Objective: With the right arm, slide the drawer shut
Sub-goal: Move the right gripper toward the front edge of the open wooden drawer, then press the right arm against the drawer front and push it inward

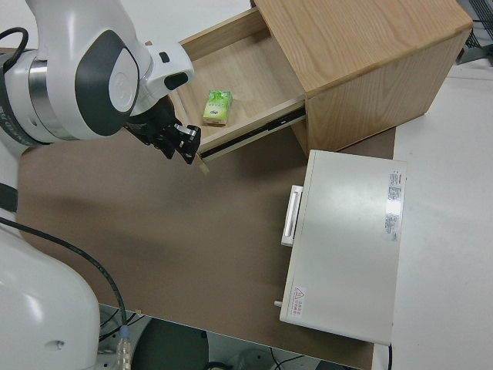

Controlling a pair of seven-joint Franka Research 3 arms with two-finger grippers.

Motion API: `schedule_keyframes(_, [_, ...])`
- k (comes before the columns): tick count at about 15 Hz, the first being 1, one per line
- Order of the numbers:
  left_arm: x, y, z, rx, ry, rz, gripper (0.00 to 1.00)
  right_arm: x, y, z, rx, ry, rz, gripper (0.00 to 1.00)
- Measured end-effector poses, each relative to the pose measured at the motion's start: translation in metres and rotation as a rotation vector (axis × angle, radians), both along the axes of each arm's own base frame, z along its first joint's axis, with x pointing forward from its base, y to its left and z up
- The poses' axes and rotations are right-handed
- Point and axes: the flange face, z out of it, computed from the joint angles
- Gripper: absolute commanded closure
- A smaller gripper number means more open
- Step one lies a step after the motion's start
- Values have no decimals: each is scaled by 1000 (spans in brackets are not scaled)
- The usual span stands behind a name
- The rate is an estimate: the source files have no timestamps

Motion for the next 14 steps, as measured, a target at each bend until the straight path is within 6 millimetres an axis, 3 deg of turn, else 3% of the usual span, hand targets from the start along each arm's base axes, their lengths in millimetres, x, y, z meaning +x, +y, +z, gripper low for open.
schedule_keyframes(4, [0,0,0,0,0,0,2,-1,9,0,22,3,-35,990])
schedule_keyframes(9, [0,0,0,0,0,0,5,-4,31,2,79,7,-223,1000])
schedule_keyframes(14, [0,0,0,0,0,0,2,-8,70,4,78,-47,-405,1000])
